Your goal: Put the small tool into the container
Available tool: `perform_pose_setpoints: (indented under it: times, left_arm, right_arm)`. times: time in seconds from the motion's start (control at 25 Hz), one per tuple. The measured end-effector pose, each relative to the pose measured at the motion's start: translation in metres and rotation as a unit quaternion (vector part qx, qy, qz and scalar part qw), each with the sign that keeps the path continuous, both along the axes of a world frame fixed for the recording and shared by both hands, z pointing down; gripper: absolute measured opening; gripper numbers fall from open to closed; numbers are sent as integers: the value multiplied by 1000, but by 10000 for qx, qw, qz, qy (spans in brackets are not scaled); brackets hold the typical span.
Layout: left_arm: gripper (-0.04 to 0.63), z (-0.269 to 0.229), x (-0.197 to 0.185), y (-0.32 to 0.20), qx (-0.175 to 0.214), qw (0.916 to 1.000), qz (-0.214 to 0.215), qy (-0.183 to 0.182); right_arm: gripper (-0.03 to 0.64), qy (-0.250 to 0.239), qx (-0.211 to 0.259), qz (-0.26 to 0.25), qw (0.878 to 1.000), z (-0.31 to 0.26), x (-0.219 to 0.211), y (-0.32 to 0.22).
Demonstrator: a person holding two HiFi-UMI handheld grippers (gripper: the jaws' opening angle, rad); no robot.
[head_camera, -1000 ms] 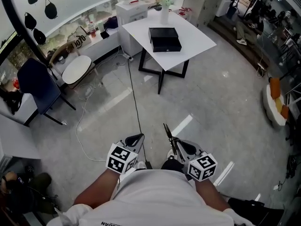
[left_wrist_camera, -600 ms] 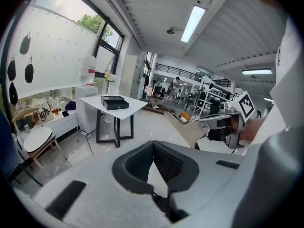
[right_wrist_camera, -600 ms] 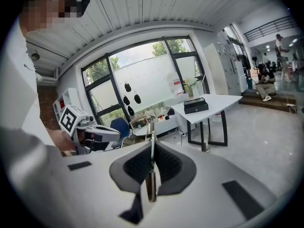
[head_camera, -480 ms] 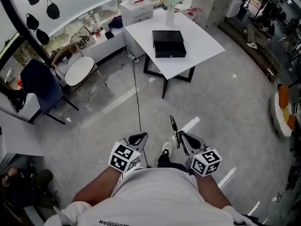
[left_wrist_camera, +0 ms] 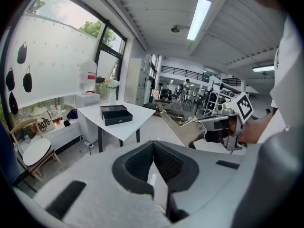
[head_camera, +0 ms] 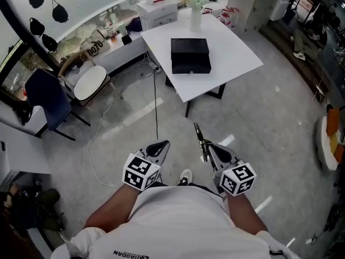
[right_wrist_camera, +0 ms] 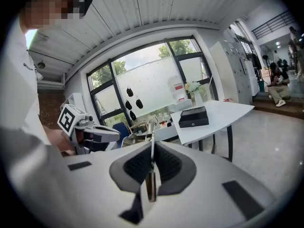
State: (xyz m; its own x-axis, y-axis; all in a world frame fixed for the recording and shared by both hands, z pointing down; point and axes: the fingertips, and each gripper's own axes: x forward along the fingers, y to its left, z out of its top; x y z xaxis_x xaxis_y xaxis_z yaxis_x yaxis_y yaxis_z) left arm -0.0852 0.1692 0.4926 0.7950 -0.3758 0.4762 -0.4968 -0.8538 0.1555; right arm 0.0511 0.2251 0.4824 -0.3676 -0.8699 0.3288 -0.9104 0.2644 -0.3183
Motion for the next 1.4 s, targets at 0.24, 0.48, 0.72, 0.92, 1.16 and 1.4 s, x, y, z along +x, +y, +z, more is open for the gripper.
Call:
perform_pose_setpoints:
  times: [0.24,0.48,0.72,0.92,1.16,1.4]
  left_arm:
    - [9,-2,34,-8,-62,10000,-25,-45]
    - [9,1,48,-23,-94,9999,-73,-109]
    - [9,1,54,-35,-92,9999,8,-89]
    - [9,15,56,-61,-220,9997,50,-123]
    - [9,4,77,-112,-155,9998,129,82]
    - [9,1,80,-174,-148,9997,166,106]
  right_arm:
    - [9,-89,-74,-115,9999,4,28,-14]
    - [9,-168,-89,-72,9998,9,45,-24]
    - [9,-175,-216,-39,9996,18,48,-34]
    - [9,-148,-265,-27,9995,23,49,-55]
    - [9,30,-364,-60,9993,22,60,-97]
    - [9,319,-244,-200,9990,8,63,-173]
